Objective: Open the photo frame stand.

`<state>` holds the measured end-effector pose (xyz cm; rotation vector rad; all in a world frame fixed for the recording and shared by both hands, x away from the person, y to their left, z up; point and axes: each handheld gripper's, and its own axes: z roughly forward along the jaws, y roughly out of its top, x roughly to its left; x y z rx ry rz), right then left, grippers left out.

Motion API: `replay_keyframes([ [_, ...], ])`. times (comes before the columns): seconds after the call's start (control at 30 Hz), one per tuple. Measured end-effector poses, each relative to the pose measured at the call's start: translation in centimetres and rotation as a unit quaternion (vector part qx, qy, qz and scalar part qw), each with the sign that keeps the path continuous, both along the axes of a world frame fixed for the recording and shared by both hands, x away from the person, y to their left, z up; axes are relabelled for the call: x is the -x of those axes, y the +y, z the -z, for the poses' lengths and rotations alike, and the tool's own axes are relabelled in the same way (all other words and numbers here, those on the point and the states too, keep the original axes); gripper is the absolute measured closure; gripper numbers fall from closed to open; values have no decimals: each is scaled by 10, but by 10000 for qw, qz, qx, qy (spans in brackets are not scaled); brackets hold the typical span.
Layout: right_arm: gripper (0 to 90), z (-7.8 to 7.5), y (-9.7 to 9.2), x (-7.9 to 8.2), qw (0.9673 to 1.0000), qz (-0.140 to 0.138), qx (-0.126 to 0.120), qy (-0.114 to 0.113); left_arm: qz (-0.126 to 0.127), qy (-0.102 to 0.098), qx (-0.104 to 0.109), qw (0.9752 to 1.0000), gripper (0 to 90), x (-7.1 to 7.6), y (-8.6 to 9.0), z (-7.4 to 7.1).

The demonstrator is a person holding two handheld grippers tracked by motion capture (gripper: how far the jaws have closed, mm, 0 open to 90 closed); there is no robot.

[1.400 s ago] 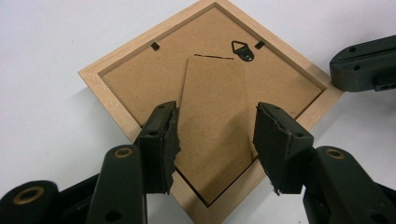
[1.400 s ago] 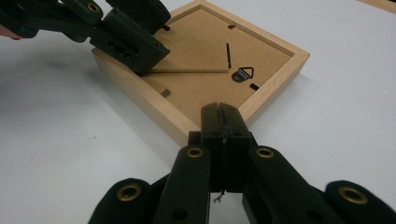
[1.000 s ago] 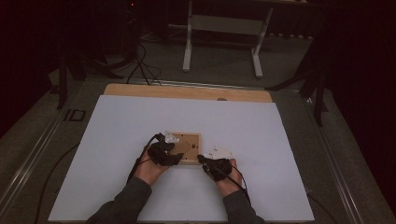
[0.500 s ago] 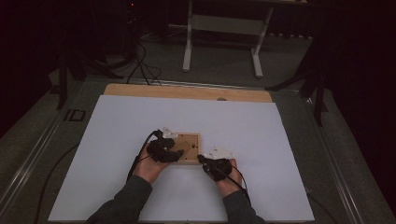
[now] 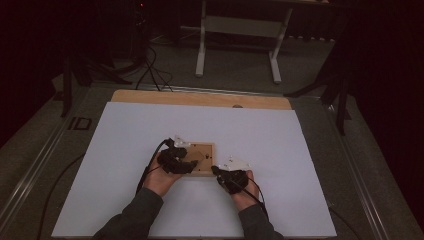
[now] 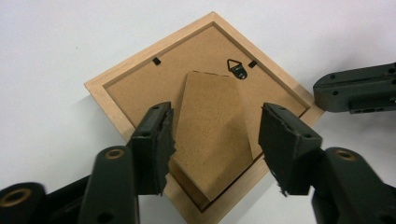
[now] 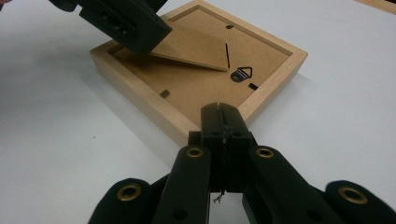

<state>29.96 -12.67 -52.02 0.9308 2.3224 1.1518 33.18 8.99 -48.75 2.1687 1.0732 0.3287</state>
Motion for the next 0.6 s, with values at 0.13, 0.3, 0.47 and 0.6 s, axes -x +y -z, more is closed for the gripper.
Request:
replay_keyframes([
  [0.13, 897, 0, 0, 0, 10000, -3, 3, -1, -14, 107, -40, 9999, 432, 1, 3, 3],
  [0.3, 897, 0, 0, 0, 10000, -4, 2, 1, -11, 278, 18, 9996, 433, 2, 6, 9],
  [0.47, 897, 0, 0, 0, 10000, 0, -6, -4, -51, 402, 169, 9990, 444, 5, 10, 10],
  [0.6, 897, 0, 0, 0, 10000, 5, -5, -6, -103, 537, 243, 9982, 482, 5, 13, 9],
])
